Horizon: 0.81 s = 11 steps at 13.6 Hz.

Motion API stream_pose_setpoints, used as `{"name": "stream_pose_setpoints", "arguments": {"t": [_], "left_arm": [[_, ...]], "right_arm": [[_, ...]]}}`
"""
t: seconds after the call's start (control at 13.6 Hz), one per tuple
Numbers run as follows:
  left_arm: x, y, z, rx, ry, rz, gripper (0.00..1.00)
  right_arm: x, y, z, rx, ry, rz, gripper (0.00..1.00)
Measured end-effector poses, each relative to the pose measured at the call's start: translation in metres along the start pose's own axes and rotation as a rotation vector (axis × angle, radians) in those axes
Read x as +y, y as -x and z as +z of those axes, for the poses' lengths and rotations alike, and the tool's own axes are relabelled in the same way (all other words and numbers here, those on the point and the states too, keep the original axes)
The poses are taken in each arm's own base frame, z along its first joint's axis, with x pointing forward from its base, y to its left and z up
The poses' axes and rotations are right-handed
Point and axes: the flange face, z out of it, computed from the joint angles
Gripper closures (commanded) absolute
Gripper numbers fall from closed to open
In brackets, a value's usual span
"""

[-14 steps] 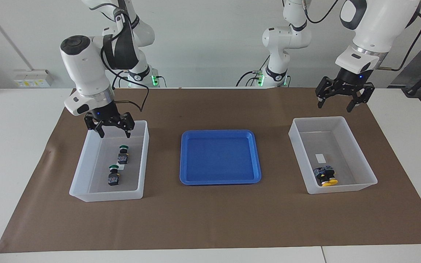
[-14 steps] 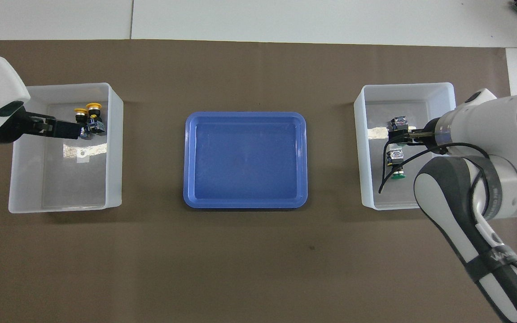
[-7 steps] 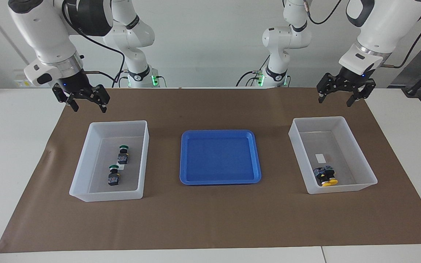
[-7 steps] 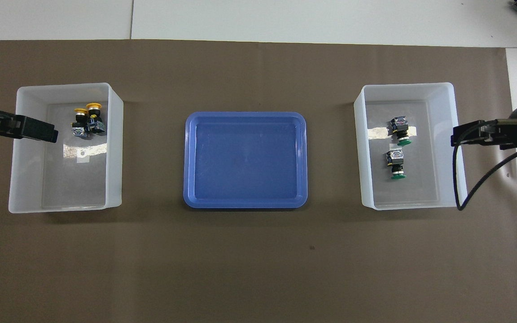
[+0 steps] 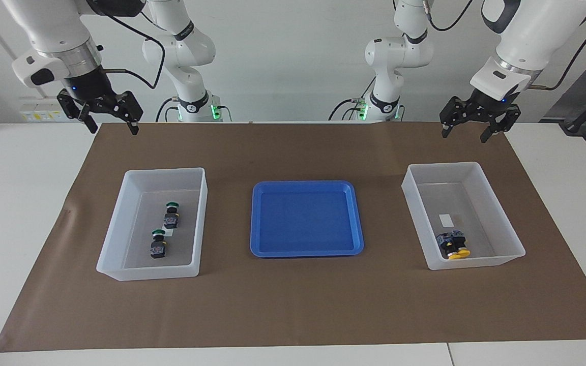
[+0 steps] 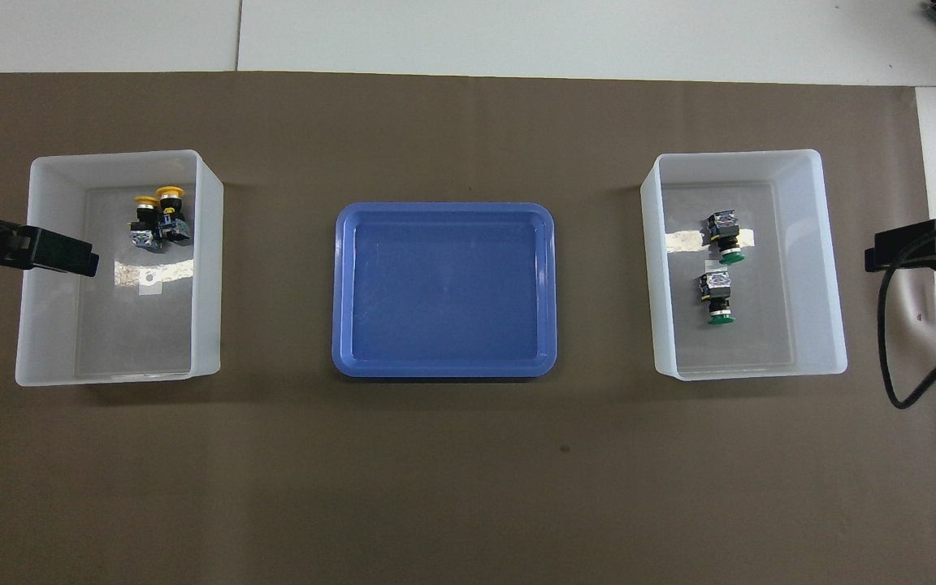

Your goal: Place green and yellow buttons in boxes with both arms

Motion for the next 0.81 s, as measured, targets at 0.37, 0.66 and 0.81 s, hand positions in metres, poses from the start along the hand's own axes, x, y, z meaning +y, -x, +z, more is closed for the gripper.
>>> {"name": "stream_pose_setpoints", "arguments": {"t": [0.37, 0.66, 0.81], "left_arm": [[-0.017, 0.002, -0.001, 0.003, -0.011, -0.036, 0.00], [-0.018, 0.002, -0.001, 0.004, -0.011, -0.064, 0.00], [-0.018, 0.002, -0.001, 0.004, -0.011, -0.065, 0.00]], "right_arm": [[-0.005, 0.001, 0.006, -0.016, 0.002, -0.009, 0.00], [-0.004, 0.003, 0.007, -0.019, 0.015, -0.021, 0.00], [-0.004, 0.003, 0.007, -0.019, 0.015, -0.021, 0.00]]}}
